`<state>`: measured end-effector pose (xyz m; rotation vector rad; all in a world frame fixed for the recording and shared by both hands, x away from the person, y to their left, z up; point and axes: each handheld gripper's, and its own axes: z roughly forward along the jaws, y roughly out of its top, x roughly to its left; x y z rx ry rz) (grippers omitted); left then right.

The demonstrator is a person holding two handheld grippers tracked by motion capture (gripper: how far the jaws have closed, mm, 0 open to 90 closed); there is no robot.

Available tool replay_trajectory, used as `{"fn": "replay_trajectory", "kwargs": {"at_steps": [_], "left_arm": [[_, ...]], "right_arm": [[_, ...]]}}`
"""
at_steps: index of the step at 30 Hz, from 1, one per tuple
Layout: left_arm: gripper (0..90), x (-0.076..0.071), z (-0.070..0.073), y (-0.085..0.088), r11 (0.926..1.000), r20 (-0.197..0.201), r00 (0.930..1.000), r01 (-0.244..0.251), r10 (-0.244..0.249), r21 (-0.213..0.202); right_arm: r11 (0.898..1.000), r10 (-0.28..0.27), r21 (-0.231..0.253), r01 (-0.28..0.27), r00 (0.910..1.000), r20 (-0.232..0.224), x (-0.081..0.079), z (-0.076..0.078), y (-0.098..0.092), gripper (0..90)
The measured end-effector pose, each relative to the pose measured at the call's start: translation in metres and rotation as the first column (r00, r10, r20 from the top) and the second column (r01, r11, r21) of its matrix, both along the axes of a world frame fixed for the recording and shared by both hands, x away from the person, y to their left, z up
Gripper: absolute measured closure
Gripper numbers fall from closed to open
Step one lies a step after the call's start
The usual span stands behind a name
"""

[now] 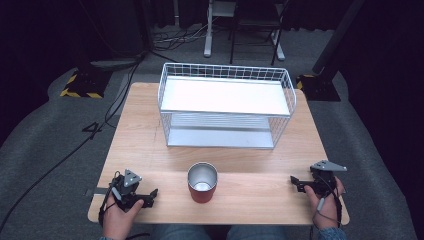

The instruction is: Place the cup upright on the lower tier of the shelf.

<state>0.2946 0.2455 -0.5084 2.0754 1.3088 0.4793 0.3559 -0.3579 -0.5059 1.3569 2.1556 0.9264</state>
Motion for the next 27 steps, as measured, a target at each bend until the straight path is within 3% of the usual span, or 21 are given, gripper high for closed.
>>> {"fn": "replay_trajectory", "kwargs": {"at_steps": [1,3,11,13,15,20,27], "left_arm": [[0.4,0.0,0.0,0.0,1.0,0.003,1.0,0.001,-0.001,0.0],[0.5,-0.001,0.0,0.0,1.0,0.006,1.0,-0.003,0.003,-0.004],[2.1,-0.002,0.0,0.001,0.9999,0.011,0.9999,0.002,-0.002,-0.012],[5.3,-0.002,0.001,0.001,0.9998,0.016,0.9997,0.018,-0.018,-0.011],[16.9,-0.003,0.003,0.002,0.999,0.024,0.9989,0.04,-0.039,-0.018],[15.6,-0.004,0.007,0.0,0.9981,0.013,0.9984,0.055,-0.055,-0.028],[15.7,-0.014,0.022,-0.009,0.9945,0.062,0.9933,0.099,-0.097,-0.033]], "right_arm": [[1.0,0.021,0.004,-0.021,0.9997,0.011,-0.001,0.0,0.0,14.6],[0.999,0.035,0.004,-0.035,0.9991,0.023,-0.003,0.001,0.001,16.5],[0.999,0.034,0.009,-0.034,0.9993,0.017,-0.002,0.001,0.0,16.2],[0.999,0.034,0.009,-0.034,0.9993,0.017,-0.002,0.001,0.0,16.2],[0.999,0.034,0.009,-0.034,0.9993,0.017,-0.002,0.001,0.0,16.2],[0.999,0.034,0.009,-0.034,0.9993,0.017,-0.002,0.001,0.0,16.3],[0.999,0.034,0.009,-0.034,0.9993,0.017,-0.002,0.001,0.0,16.3]]}}
